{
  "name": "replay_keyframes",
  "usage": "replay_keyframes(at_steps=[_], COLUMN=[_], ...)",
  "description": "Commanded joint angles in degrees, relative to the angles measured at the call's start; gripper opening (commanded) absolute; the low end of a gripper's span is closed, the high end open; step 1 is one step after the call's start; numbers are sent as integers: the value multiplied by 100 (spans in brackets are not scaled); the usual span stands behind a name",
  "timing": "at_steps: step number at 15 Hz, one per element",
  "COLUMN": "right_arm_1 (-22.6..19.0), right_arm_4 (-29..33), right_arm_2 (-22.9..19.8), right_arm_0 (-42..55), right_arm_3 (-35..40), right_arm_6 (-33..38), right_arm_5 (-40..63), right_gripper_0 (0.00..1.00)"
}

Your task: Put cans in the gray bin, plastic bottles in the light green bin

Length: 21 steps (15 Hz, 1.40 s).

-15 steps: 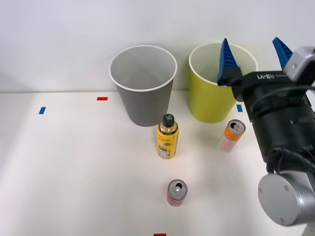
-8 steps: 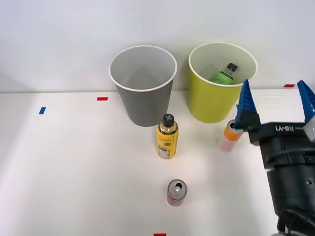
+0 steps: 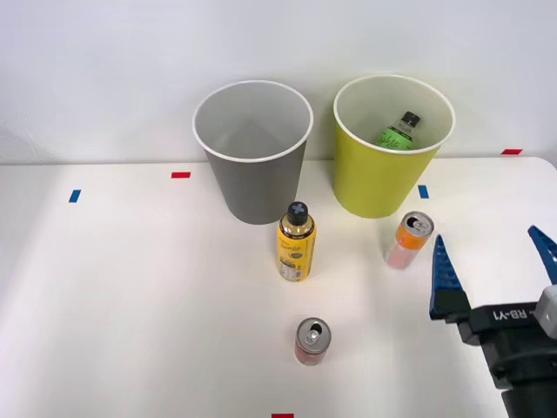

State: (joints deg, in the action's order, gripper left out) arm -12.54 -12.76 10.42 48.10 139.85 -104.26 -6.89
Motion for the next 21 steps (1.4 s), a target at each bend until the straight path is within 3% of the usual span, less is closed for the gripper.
replay_keyframes(at_steps=[1,15,19,21], right_arm_1=[-161,102,612,744], right_arm_4=[11,195,1092,1461], right_arm_2=[-14,-137,-146,-84], right_arm_0=[323,1000,938,965], right_arm_3=[-11,-11,-599,-740], right_arm_6=[-16,-253,-33,477], right_arm_5=[320,592,74,-49], right_gripper_0=[100,100,100,100])
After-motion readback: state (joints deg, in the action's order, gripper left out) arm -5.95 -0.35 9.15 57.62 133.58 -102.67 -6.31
